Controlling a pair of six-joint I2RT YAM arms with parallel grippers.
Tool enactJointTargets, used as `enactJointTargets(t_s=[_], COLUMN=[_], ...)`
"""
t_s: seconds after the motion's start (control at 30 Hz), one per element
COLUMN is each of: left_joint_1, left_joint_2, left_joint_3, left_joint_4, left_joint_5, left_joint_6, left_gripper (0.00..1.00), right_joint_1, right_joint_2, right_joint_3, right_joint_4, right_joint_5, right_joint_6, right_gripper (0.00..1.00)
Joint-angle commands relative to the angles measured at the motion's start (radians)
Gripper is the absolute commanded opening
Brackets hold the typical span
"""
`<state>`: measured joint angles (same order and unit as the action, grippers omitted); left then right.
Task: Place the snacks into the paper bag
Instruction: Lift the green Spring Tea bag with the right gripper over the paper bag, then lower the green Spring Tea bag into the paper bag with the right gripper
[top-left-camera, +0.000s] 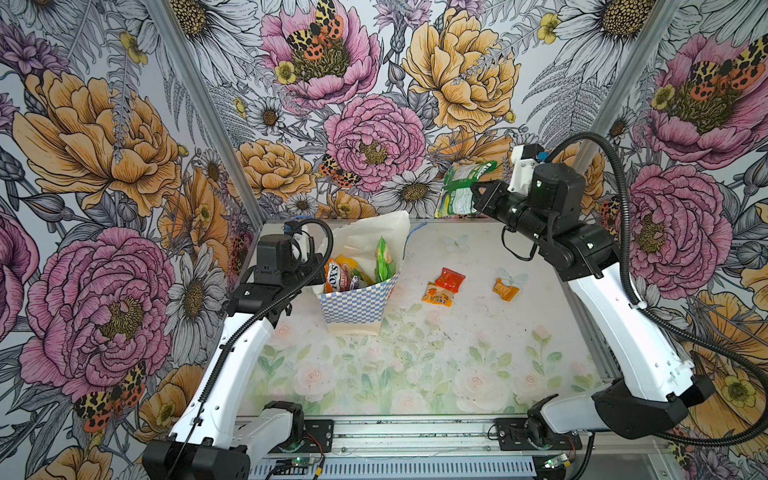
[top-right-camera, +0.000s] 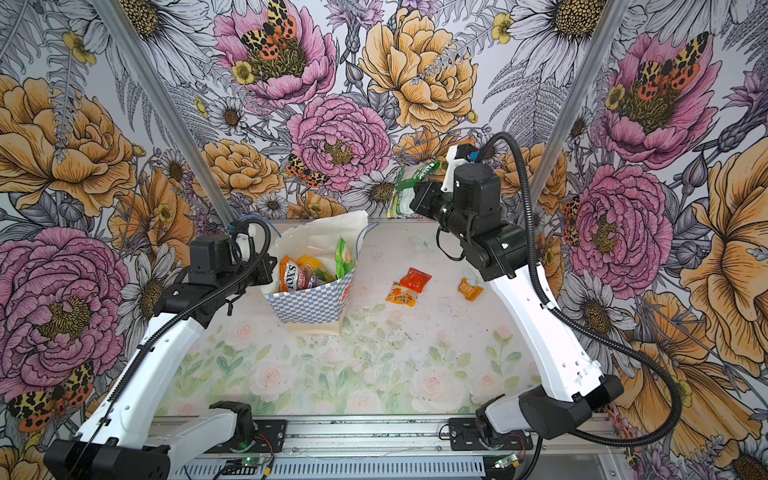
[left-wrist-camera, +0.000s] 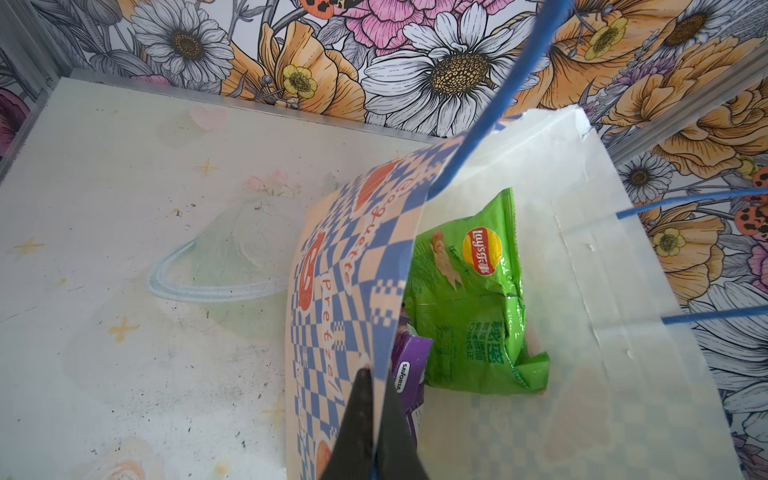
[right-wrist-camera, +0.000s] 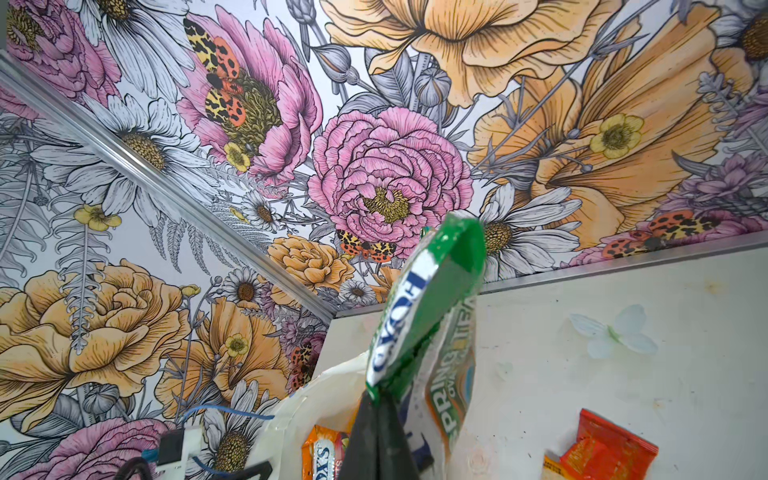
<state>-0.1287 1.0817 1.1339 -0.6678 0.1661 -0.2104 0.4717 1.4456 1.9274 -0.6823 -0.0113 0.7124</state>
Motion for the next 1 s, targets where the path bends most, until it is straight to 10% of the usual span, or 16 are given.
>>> enactJointTargets(t_s=[0.0, 0.97], left_joint_1=[-0.008, -0.014], left_joint_2=[-0.026, -0.022], left_joint_3=[0.010, 0.010], left_joint_4=[0.077, 0.076], left_joint_5=[0.011, 0.007], left_joint_6=[-0.006, -0.006], left_gripper=[0.00, 0.00], right_joint_1=[0.025, 0.373], right_joint_2=[0.040, 0.259], right_joint_3=[0.093, 0.219], right_joint_4=[0.008, -0.167], right_joint_5=[-0.003, 0.044], right_joint_6=[-0.023, -0.013], right_gripper=[0.00, 0.00])
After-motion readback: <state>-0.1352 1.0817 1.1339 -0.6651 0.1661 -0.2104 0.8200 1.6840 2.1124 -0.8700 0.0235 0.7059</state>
